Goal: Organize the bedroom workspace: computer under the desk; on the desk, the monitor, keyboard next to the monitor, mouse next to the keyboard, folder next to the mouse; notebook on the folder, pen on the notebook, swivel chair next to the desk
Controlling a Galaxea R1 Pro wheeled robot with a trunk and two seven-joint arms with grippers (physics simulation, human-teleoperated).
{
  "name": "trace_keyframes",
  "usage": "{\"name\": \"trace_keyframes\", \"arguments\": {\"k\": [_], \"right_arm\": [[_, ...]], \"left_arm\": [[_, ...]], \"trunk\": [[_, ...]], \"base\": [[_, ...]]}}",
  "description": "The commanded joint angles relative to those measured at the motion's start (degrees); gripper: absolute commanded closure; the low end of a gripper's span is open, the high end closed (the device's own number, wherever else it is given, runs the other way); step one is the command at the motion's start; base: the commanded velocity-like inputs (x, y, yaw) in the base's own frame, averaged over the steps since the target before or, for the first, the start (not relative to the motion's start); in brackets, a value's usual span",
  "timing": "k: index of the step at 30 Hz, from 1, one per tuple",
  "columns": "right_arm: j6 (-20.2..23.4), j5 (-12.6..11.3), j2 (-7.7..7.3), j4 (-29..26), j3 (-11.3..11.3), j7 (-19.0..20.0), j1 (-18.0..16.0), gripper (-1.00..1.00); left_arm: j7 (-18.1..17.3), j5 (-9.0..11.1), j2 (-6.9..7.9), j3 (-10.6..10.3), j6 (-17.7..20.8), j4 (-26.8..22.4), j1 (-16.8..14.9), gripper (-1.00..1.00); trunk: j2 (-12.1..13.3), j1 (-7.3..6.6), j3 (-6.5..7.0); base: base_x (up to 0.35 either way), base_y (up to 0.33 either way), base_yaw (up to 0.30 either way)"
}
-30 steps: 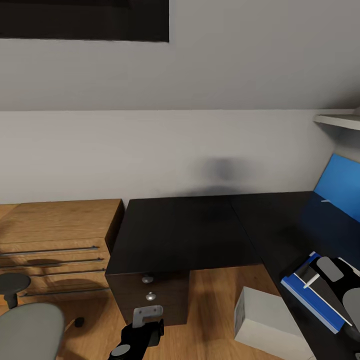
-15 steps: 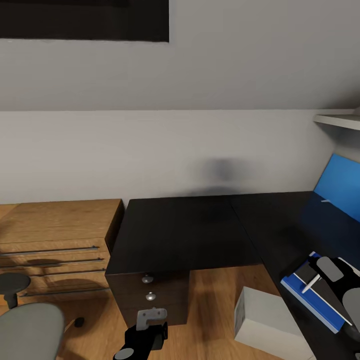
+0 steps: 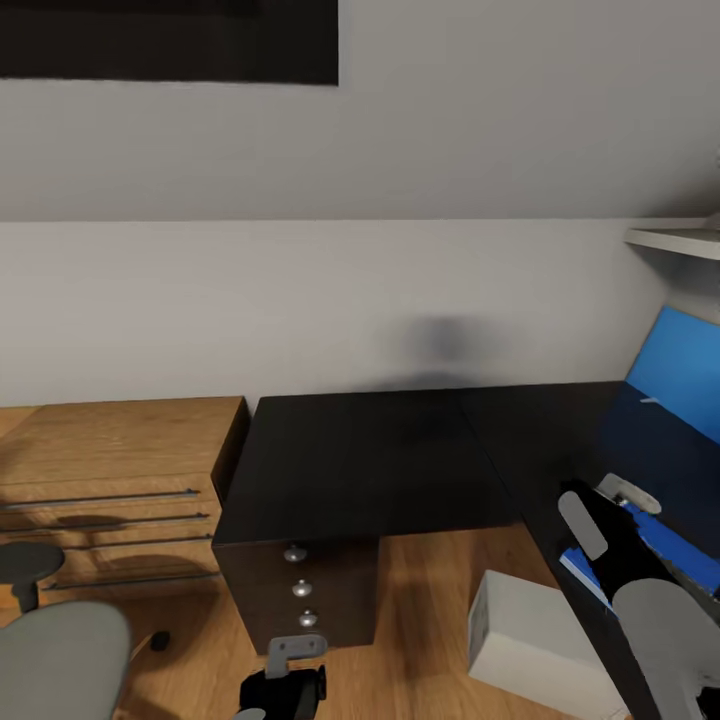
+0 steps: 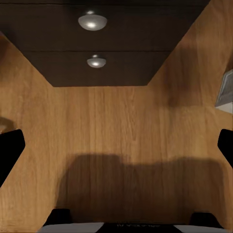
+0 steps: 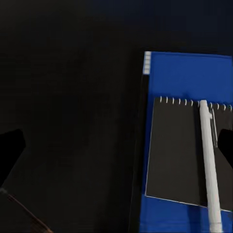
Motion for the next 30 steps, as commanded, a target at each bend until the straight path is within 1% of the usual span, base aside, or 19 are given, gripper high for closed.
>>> {"name": "trace_keyframes", "arguments": {"k": [1,4,5,6,7,8,9,12,13,16,20,24,25,26,27,28,30], "right_arm": [[0.4,1.5,1.66,-0.5,0.0,-0.5,0.4,-1.00],[0.4,4.1,4.28,-0.9,0.1,-0.7,0.9,-1.00],[0.4,5.9,6.03,-1.1,0.1,-0.8,1.3,-1.00],[0.4,6.9,6.89,-1.2,0.1,-0.8,1.6,-1.00],[0.4,9.0,8.61,-1.3,0.1,-0.8,2.1,-1.00],[0.4,10.1,9.44,-1.3,0.1,-0.8,2.3,-1.00],[0.3,14.7,12.52,-1.2,0.8,-0.6,3.4,-1.00],[0.2,17.7,14.58,-1.0,2.1,-0.4,4.5,-1.00],[0.1,19.2,15.76,-0.9,3.3,-0.4,5.3,-1.00],[-0.2,20.6,17.02,-0.6,5.3,-0.3,7.1,-1.00],[-1.7,21.4,17.85,0.9,8.2,0.4,10.6,-1.00],[-5.5,21.8,18.30,4.8,12.6,2.6,13.5,-1.00],[-8.1,21.9,18.55,7.8,15.2,3.9,14.3,-1.00],[-9.5,21.9,18.70,9.5,16.5,4.5,14.6,-1.00],[-12.8,22.0,18.99,13.1,18.8,5.5,15.0,-1.00],[-16.3,22.0,19.16,16.9,20.5,6.2,15.3,-1.00],[-20.2,22.0,19.23,20.3,21.7,6.9,15.5,-1.00]], "left_arm": [[0.5,0.4,0.09,-0.1,0.1,0.3,-0.1,-1.00],[0.4,0.4,0.13,0.3,0.1,0.7,-0.1,-1.00],[0.4,0.3,0.12,0.9,0.1,0.9,-0.1,-1.00],[0.3,0.3,0.11,1.2,0.0,1.0,-0.1,-1.00],[0.3,0.3,0.10,1.9,0.0,1.5,-0.1,-1.00],[0.3,0.3,0.10,2.2,0.0,1.8,-0.1,-1.00],[0.1,0.2,0.16,3.1,-0.2,3.0,-0.1,-1.00],[0.1,0.2,0.28,3.4,-1.3,3.8,-0.1,-1.00],[0.1,0.3,0.34,3.6,-2.6,4.5,-0.1,-1.00],[0.1,0.4,0.39,3.7,-4.8,6.6,-0.1,-1.00],[0.1,0.3,0.34,3.7,-7.4,11.2,-0.1,-1.00],[0.1,0.2,0.20,3.5,-9.3,15.9,-0.1,-1.00],[0.1,0.2,0.13,3.4,-10.2,17.9,-0.1,-1.00],[0.1,0.2,0.10,3.4,-10.6,18.9,-0.1,-1.00],[0.1,0.2,0.09,3.3,-11.4,20.5,-0.1,-1.00],[0.1,0.2,0.07,3.3,-12.3,21.7,-0.1,-1.00],[0.0,0.2,0.08,3.3,-13.1,22.5,-0.1,-1.00]], "trunk": [[-0.1,-0.01,-0.07],[-0.1,-0.01,-0.07],[-0.1,-0.01,-0.07],[-0.1,-0.01,-0.07],[-0.1,-0.01,-0.07],[-0.1,-0.01,-0.07],[-0.1,-0.01,-0.07],[-0.1,-0.01,-0.07],[-0.1,-0.01,-0.07],[-0.1,-0.01,-0.07],[-0.1,-0.01,-0.07],[-0.1,-0.01,-0.07],[-0.1,-0.01,-0.07],[-0.1,-0.01,-0.07],[-0.1,-0.01,-0.07],[-0.1,-0.01,-0.07],[-0.1,-0.01,-0.07]], "base": [[-0.242,0.000,0.000],[-0.275,0.000,0.000],[-0.306,0.000,0.000],[-0.312,0.000,0.000],[-0.321,0.014,0.000],[-0.324,0.029,0.000],[-0.331,0.082,0.000],[-0.331,0.105,0.000],[-0.328,0.136,0.000],[-0.325,0.150,0.000],[-0.318,0.168,0.000],[-0.305,0.185,0.000],[-0.266,0.217,0.000],[-0.238,0.234,0.000],[-0.167,0.266,0.000],[-0.107,0.290,0.000],[-0.077,0.303,0.000]]}}
